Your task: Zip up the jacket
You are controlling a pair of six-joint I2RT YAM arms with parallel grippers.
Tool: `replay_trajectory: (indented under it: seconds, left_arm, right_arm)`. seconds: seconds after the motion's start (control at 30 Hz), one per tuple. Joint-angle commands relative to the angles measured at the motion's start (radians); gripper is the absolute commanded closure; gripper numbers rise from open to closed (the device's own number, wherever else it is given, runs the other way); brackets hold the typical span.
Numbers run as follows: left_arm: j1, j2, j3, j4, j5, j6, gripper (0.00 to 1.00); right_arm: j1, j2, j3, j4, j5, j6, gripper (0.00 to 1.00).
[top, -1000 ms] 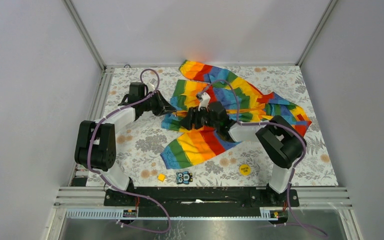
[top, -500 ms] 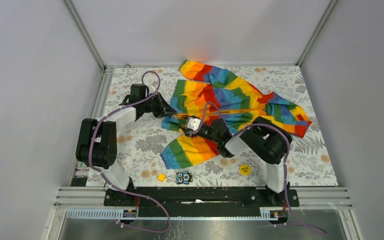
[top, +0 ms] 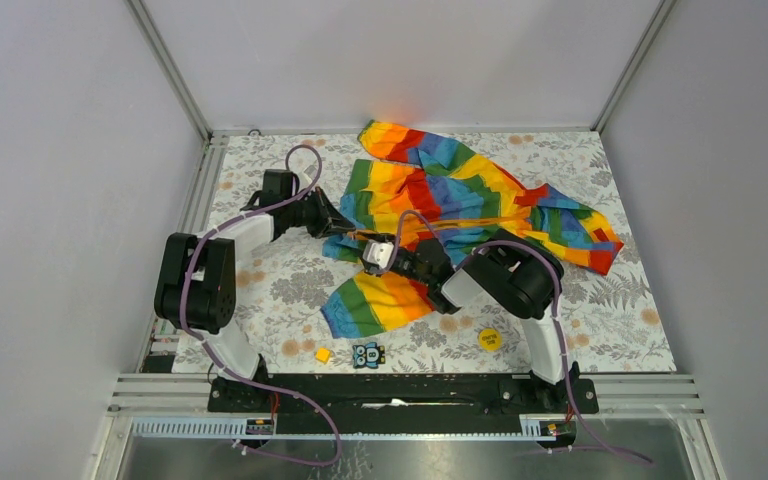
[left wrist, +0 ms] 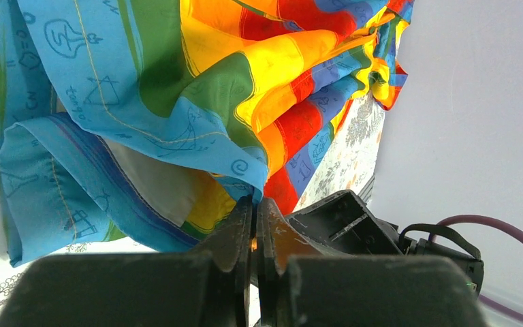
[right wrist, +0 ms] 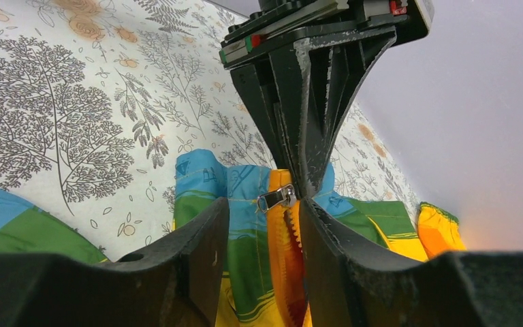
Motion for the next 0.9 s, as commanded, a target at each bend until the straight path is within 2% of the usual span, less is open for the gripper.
replay_trajectory:
  seconds: [0.0,0.5,0.67,0.77,0.87]
  left_arm:
    - [0.001,0.008,0.033,0.018,0.043,-0.01,1.0]
    - [0.002,0.003,0.033,0.017,0.049,-0.013,1.0]
    - [0.001,0.002,0.032,0.018,0.046,-0.01,1.0]
    - [0.001,0.002,0.031,0.018,0.045,-0.01,1.0]
    - [0.001,0.002,0.032,0.018,0.046,-0.009,1.0]
  right_arm:
    - [0.014,0.022,0.04,0.192,0.022,-0.034,0.53]
    - [0.043,0.05,0.069,0.198,0.114,-0.055,0.6]
    - [0.044,0.038,0.046,0.2,0.143,-0.049,0.77]
    - [0.044,0.024,0.032,0.195,0.167,0.0,0.93]
    - [0.046,0.015,0.028,0.192,0.218,0.075,1.0]
